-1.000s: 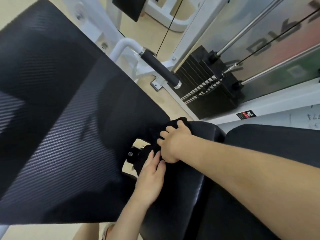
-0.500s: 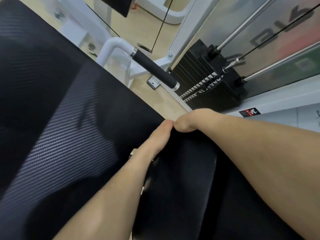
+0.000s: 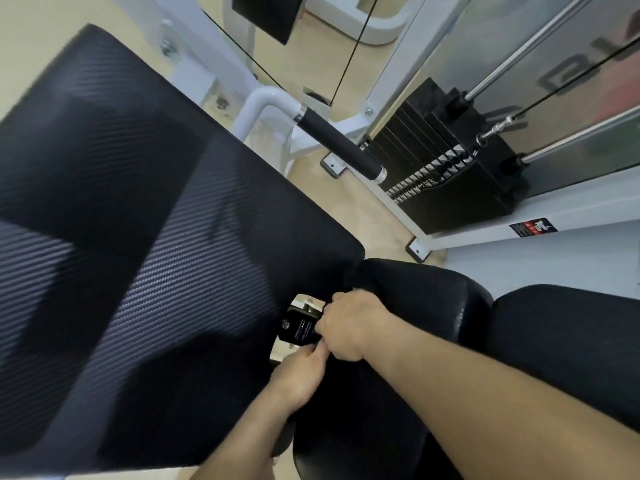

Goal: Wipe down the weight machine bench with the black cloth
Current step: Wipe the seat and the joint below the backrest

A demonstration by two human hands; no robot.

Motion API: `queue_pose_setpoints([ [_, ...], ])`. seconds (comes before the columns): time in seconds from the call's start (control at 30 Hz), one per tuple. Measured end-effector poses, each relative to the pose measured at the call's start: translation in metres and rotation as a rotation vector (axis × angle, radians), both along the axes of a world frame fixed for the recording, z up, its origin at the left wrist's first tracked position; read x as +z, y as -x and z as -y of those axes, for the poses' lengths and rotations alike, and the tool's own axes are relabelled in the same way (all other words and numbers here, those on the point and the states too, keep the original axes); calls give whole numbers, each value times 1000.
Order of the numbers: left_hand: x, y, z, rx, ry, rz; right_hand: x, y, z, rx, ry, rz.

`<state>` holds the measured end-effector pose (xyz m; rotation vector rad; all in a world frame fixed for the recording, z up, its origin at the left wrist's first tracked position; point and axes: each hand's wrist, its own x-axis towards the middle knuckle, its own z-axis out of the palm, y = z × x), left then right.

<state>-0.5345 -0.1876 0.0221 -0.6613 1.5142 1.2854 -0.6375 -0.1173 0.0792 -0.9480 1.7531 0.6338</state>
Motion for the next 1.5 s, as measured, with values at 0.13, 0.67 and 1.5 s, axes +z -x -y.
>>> queue_pose_setpoints([
  [0.13, 4, -8, 4, 70, -127, 12, -5, -1, 1, -38, -39, -71],
  [0.67, -4, -4, -14, 133, -84, -185, 25, -17, -7, -71, -225, -426],
  [1.5, 67, -198, -11, 793, -382, -14, 67, -270, -15, -318, 273, -548],
])
